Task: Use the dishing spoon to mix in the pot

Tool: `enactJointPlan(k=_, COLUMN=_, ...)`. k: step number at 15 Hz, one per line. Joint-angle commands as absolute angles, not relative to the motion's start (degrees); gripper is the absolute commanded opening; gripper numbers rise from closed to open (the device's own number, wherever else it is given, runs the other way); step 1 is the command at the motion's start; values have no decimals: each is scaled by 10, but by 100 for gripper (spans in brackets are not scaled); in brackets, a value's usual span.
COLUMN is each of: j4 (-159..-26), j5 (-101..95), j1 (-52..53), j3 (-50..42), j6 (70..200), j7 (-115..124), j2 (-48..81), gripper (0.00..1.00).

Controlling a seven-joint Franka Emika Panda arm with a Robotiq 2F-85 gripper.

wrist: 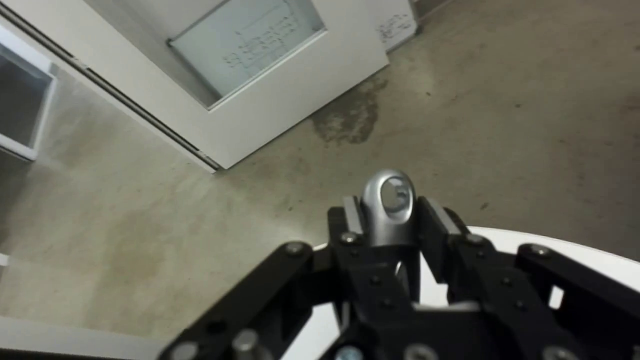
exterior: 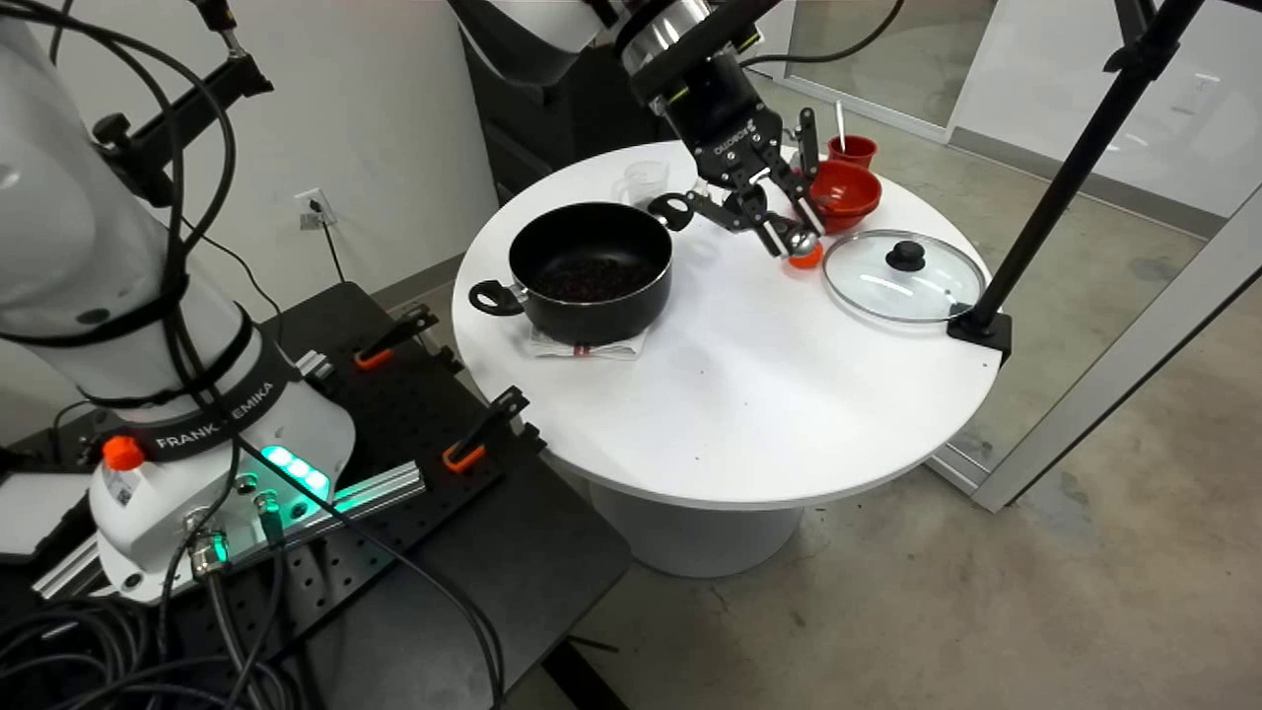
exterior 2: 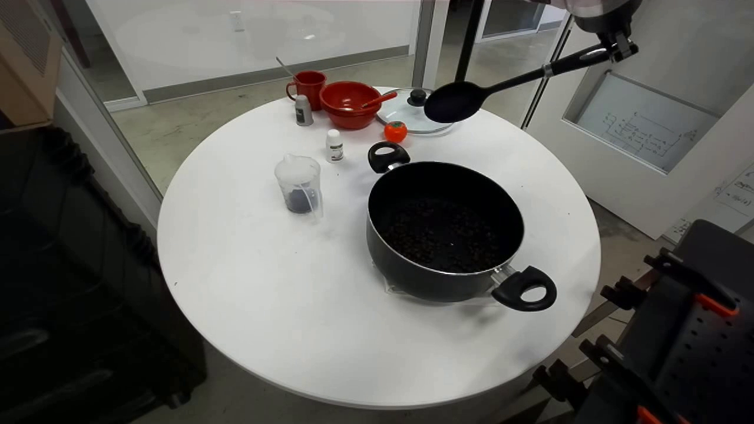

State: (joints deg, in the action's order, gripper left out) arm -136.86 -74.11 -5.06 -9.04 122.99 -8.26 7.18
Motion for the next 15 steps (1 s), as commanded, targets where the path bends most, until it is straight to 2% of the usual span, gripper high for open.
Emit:
enactJointPlan(k=1, j4=-1365, j5=-602, j1=-71, j3=-76, j6=1243, j7=-144, j2=45, gripper=8)
enactJointPlan(k=9, j4=-1319, j5=-346, j1=-103, j3=-97, j6=1252, j7=-161, j2=54, gripper=8)
enactJointPlan(k=15, j4=-1348, j5=-215, j1=-124, j3=-94, j6=1266, j7=-315, j2=74, gripper=8)
